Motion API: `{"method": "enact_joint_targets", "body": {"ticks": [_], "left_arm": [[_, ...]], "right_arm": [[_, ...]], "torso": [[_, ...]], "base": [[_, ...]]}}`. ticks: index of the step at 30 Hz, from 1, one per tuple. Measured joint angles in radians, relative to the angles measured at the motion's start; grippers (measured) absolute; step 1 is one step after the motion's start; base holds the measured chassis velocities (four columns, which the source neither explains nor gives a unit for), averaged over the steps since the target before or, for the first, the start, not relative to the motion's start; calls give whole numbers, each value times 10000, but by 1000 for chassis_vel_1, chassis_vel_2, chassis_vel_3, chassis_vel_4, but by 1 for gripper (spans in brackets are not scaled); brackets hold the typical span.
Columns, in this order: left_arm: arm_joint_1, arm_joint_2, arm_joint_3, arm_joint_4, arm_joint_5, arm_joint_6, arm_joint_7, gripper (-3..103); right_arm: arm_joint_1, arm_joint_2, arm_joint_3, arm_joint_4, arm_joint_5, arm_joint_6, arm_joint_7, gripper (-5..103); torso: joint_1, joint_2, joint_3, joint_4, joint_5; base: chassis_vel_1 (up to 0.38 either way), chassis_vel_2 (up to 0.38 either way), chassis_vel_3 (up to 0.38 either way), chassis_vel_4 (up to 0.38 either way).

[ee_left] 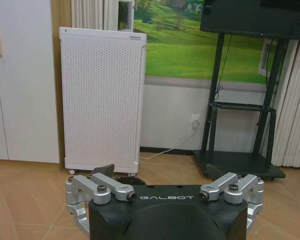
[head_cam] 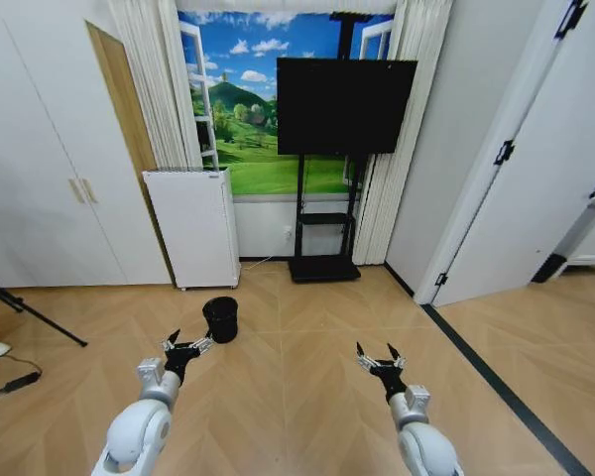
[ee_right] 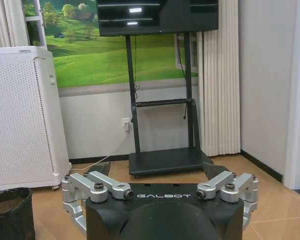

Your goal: Pick up the trash bin and place the garbage on the floor into it.

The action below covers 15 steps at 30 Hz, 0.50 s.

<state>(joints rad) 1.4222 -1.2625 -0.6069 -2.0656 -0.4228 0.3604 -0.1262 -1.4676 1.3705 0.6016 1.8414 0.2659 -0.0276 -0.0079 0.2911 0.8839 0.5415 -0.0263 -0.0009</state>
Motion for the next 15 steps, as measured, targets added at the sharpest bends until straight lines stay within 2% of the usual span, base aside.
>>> {"method": "enact_joint_targets", "body": {"ticks": [1,2,3,4,9,15], "left_arm": [[29,4,0,-6,-22,-32,-61,100],[29,4,0,-6,-22,-32,-61,100],[52,7,-12,2,-26,-116,-96,100],[96,4,-44,-26,-3,-149,-115,100],[126,3,-73,-82,69,-108,-158,100],[127,4,-76,-83,73,-102,-161,100]], "right_arm": [[-15,-20,3,-2,122,-39,-16,100],[-15,-20,3,-2,122,-39,-16,100],[-49,-53,41,-6,169,-51,-15,100],[-145,-78,102,-33,48,-52,-12,100],[-202,-96,125,-31,-100,-72,-2,100],[-204,-96,126,-27,-106,-79,3,100]], "torso": [[0,-2,1,-2,21],[0,-2,1,-2,21],[-1,0,-2,0,1],[0,-4,0,-9,10],[12,-14,4,-1,15],[11,-14,3,-2,11]], "base": [[55,-13,-116,120],[55,-13,-116,120],[55,-13,-57,68],[0,0,0,0],[-46,19,47,-42],[-21,37,38,-16]]}}
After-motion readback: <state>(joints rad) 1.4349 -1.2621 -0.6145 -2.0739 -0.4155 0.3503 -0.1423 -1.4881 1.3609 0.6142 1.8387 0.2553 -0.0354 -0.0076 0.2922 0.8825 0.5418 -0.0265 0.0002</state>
